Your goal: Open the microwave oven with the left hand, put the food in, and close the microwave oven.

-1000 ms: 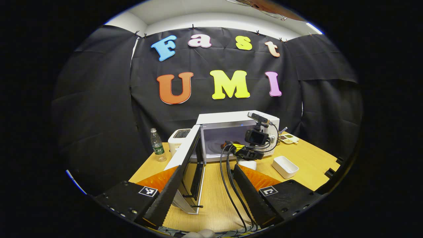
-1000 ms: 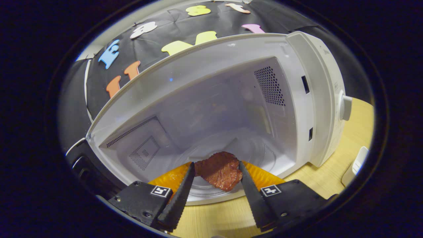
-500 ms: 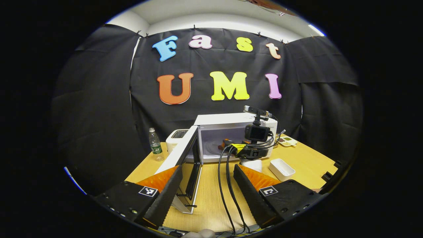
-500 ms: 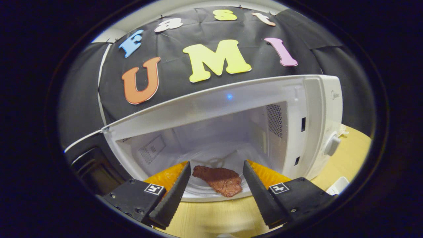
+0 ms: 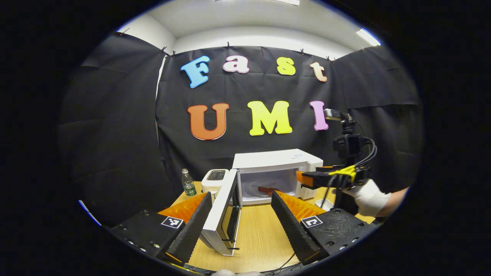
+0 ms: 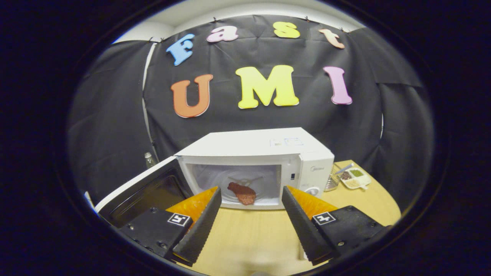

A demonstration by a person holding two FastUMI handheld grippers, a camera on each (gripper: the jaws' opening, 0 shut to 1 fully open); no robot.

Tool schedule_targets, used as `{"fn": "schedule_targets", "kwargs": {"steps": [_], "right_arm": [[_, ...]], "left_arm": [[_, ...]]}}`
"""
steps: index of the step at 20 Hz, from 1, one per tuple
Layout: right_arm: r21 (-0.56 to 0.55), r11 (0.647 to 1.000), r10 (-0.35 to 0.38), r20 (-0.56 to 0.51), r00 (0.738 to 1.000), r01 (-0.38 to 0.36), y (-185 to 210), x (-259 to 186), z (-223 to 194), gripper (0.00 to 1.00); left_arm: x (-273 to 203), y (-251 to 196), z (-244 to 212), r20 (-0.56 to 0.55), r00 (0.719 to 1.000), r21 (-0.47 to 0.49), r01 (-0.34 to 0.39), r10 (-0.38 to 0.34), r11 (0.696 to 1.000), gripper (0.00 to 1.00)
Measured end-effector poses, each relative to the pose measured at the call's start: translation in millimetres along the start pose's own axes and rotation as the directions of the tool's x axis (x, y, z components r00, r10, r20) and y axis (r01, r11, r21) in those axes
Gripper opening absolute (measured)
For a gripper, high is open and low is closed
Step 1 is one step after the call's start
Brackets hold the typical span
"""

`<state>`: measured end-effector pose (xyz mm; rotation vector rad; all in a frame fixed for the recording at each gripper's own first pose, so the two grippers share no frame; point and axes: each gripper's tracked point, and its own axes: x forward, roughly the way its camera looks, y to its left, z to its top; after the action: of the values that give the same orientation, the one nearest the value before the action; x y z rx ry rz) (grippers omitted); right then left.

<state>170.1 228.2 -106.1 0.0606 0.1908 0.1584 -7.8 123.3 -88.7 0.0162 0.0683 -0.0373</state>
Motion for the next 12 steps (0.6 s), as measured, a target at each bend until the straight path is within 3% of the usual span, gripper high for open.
{"fn": "schedule_targets", "kwargs": {"steps": [1, 2, 3, 4, 5, 6, 8, 9, 10, 11, 12], "right_arm": [[-0.003, 1.000, 0.003, -0.001, 1.000, -0.003, -9, -22, 7, 0.91], [-0.005, 1.000, 0.002, -0.008, 1.000, -0.002, -19, -43, 11, 0.91], [-0.008, 1.000, -0.014, -0.015, 1.000, 0.013, -31, -64, 16, 1.00], [-0.001, 1.000, -0.029, -0.022, 0.999, 0.029, -44, -83, 19, 1.00], [0.017, 0.999, -0.044, -0.026, 0.999, 0.045, -55, -103, 22, 0.90], [0.045, 0.998, -0.052, -0.021, 0.998, 0.053, -64, -123, 26, 1.00], [0.061, 0.994, -0.086, -0.031, 0.996, 0.088, -83, -157, 26, 1.00], [0.061, 0.993, -0.099, -0.028, 0.995, 0.101, -92, -172, 28, 0.91], [0.066, 0.992, -0.110, -0.026, 0.994, 0.112, -100, -185, 28, 0.90], [0.073, 0.989, -0.124, -0.026, 0.992, 0.126, -108, -196, 28, 1.00], [0.077, 0.986, -0.143, -0.031, 0.989, 0.145, -115, -206, 25, 0.90]], "left_arm": [[-1, 4, 4, 0.014, 1.000, 0.000, -0.013, 0.013, 1.000, 0.95], [-2, 5, 9, 0.029, 0.999, 0.001, -0.023, 0.023, 1.000, 0.95], [-3, 6, 13, 0.042, 0.999, 0.002, -0.031, 0.031, 1.000, 0.88], [-2, 9, 13, 0.046, 0.998, -0.001, -0.040, 0.040, 0.999, 0.95], [-2, 8, 11, 0.045, 0.998, -0.008, -0.043, 0.044, 0.999, 0.95], [-5, 8, 9, 0.042, 0.998, -0.013, -0.047, 0.048, 0.999, 0.95], [-4, 11, 1, 0.017, 0.998, -0.017, -0.054, 0.055, 0.998, 0.89], [-4, 11, -2, 0.014, 0.998, -0.016, -0.057, 0.058, 0.998, 0.84], [-4, 11, -5, 0.010, 0.999, -0.017, -0.051, 0.052, 0.999, 0.73], [-2, 9, -10, 0.004, 0.999, -0.017, -0.048, 0.048, 0.999, 0.80], [-1, 12, -16, -0.006, 0.999, -0.024, -0.053, 0.053, 0.998, 0.54]]}}
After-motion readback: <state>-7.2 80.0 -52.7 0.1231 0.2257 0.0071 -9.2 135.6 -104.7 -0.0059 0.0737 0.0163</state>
